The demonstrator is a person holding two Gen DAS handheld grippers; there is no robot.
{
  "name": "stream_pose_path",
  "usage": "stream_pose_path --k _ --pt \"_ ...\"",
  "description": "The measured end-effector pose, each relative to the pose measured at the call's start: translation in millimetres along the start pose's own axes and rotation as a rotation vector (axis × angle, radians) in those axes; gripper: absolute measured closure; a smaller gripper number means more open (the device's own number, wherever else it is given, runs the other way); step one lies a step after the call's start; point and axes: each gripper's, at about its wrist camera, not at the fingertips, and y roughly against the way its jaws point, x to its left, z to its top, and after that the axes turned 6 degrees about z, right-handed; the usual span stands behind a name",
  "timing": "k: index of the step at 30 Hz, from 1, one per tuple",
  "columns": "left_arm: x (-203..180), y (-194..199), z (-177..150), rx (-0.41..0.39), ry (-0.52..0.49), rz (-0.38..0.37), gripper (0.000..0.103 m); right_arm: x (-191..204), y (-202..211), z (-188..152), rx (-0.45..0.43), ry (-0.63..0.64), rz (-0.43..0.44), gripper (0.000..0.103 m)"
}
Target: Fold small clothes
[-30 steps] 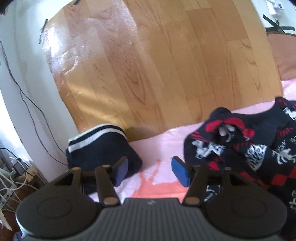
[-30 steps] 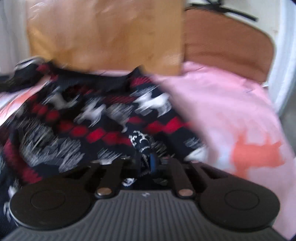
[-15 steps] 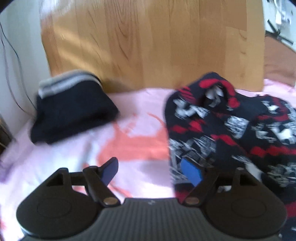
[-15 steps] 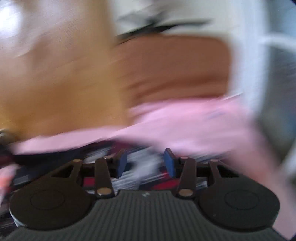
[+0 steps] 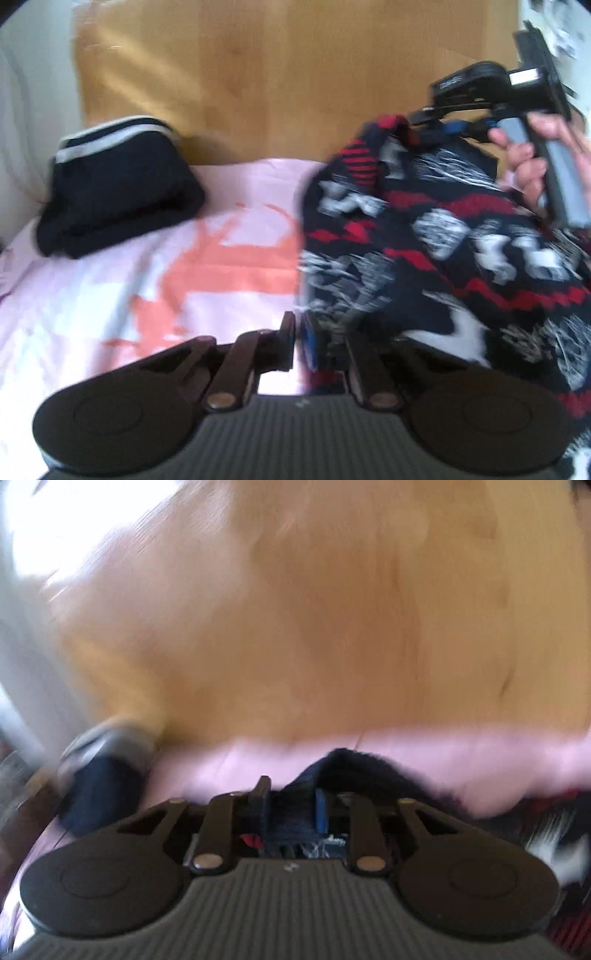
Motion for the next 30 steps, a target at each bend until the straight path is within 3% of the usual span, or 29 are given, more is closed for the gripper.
stream_pose_path --k 1,3,5,8,14,17,20,23,25,26,28,29,30 --pt "8.7 3.2 0.4 -0.030 -0.001 0.085 0.101 -4.3 -4.8 10.7 -0.004 -0.090 -0.017 0.067" --pt "31.0 6.7 3.0 -0.052 0.032 0.166 0.101 -8.3 -2.2 14.8 -0.013 -0.179 0.063 0.065" --pt "60.7 11.2 4.7 -0.027 0.116 0.149 0.101 3.0 7.5 4.0 0.003 -0.109 0.087 0.059" --pt "78.7 22.4 -2.1 -0.002 0.126 0.092 0.099 18.1 24.4 -26.7 0.060 -0.005 0.103 0.056" --pt "71.8 48.1 -33.4 0.097 0.133 -0.137 0.092 66.0 74.1 -94.1 0.193 0.204 0.281 0.053" --pt "74.7 66.6 -46.0 0.070 0.142 -0.123 0.092 106.6 91.7 -124.4 0.244 0.361 0.367 0.051" --pt "90.6 89.5 -57.0 0.022 0.177 -0.087 0.091 147.5 79.6 -149.0 0.313 0.542 0.421 0.043" --pt "105.4 106.7 -70.0 0.001 0.216 -0.088 0.090 174.4 56.5 -173.8 0.380 0.696 0.325 0.038" --pt "108.5 113.3 -79.6 -0.006 0.227 -0.106 0.088 172.7 42.3 -178.9 0.387 0.697 0.301 0.036" --pt "107.6 116.2 -85.8 -0.010 0.230 -0.129 0.087 169.6 33.8 -174.9 0.406 0.665 0.312 0.038" --pt "103.4 120.1 -97.3 -0.025 0.221 -0.184 0.087 168.7 28.5 -167.4 0.422 0.638 0.323 0.061" --pt "100.6 121.5 -102.7 -0.040 0.215 -0.205 0.087 169.5 33.0 -164.2 0.436 0.609 0.341 0.077" --pt "97.7 122.9 -107.0 -0.056 0.211 -0.219 0.087 170.4 29.2 -161.8 0.440 0.589 0.326 0.086"
